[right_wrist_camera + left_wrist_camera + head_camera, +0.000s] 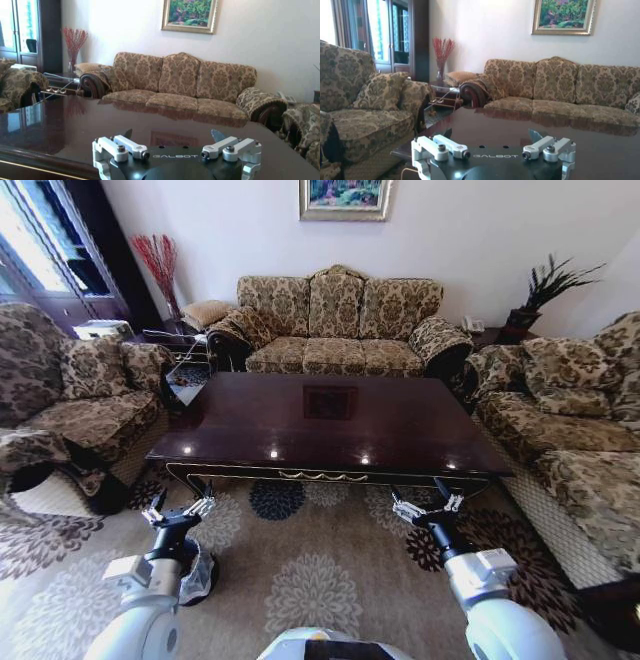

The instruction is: Move to the front of the table and place the trash on the table into the trash bin.

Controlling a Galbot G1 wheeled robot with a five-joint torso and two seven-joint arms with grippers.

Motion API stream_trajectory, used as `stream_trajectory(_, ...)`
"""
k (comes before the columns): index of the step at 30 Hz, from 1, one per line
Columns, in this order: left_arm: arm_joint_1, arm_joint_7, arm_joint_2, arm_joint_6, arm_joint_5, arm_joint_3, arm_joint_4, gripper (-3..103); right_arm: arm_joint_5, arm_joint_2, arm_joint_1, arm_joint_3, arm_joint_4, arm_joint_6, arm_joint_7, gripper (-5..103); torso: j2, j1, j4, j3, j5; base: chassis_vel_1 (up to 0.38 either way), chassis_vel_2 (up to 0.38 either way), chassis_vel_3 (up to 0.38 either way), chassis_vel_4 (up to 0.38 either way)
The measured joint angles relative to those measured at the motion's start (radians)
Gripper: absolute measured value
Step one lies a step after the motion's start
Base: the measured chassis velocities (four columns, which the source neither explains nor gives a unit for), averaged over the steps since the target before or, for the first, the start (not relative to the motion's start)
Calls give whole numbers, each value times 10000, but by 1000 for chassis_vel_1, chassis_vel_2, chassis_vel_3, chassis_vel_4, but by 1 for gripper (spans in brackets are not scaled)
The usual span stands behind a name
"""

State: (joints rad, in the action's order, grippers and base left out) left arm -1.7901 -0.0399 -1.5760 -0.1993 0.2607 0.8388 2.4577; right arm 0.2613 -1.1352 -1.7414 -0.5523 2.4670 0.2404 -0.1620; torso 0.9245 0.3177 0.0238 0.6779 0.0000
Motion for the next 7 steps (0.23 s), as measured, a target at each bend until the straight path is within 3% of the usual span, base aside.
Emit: stream_trajectory(7,0,0,0,0,0,0,0,100,0,0,0,0,0,0,0,100,0,0,0,0,0,0,0,0,0)
